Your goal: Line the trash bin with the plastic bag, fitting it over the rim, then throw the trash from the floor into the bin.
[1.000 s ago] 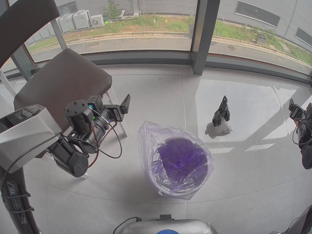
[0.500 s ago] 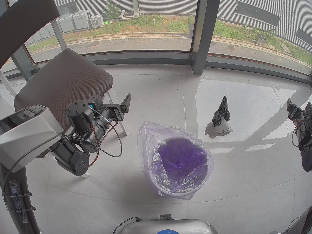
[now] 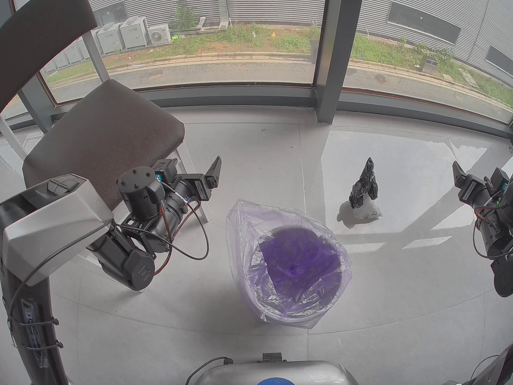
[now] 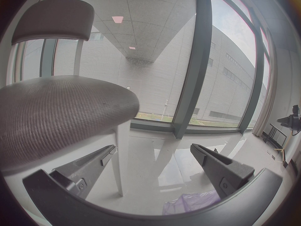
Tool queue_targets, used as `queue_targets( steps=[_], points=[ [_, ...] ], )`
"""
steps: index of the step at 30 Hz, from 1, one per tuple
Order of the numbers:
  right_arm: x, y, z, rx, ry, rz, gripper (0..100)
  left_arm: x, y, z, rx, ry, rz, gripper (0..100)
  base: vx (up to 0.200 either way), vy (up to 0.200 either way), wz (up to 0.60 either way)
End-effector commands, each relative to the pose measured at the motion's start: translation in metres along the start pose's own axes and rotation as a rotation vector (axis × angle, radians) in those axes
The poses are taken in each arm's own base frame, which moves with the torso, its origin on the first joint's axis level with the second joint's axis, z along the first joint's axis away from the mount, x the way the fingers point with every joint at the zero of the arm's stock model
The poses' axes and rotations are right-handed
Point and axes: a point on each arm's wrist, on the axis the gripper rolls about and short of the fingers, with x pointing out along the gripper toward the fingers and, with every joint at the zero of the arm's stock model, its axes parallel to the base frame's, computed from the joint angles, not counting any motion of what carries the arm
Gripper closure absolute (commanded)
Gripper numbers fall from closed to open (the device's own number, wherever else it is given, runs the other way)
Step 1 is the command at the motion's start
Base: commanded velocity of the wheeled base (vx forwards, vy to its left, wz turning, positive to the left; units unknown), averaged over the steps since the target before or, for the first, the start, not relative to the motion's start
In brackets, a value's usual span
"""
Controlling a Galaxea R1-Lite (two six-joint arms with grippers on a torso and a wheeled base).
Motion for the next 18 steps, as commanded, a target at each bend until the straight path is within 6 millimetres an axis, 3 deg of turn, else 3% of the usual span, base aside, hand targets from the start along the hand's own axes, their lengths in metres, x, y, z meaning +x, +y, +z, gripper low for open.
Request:
queue_targets(
  steps=[1,6,11,15,18],
  points=[
    [-0.009,0.003,0.010,-0.010,-0.027,0.046,0,0.002,-0.004,-0.001,0.000,-0.002,-0.009,0,0.000,0.000,0.00],
    [-0.010,0.006,0.012,-0.057,-0.031,0.064,0,0.005,-0.004,0.005,0.000,-0.007,-0.004,0,0.000,0.000,0.00],
    [-0.016,0.022,0.010,-0.057,-0.024,0.132,0,0.005,-0.004,0.009,-0.001,-0.013,0.011,0,0.000,0.000,0.00],
    [-0.018,0.037,0.009,-0.059,-0.024,0.188,0,0.000,-0.006,0.028,-0.013,-0.047,0.005,0,0.000,0.000,0.00],
    [-0.021,0.051,0.009,-0.053,-0.026,0.240,0,0.000,-0.007,0.032,-0.020,-0.050,0.003,0,0.000,0.000,0.00]
  ],
)
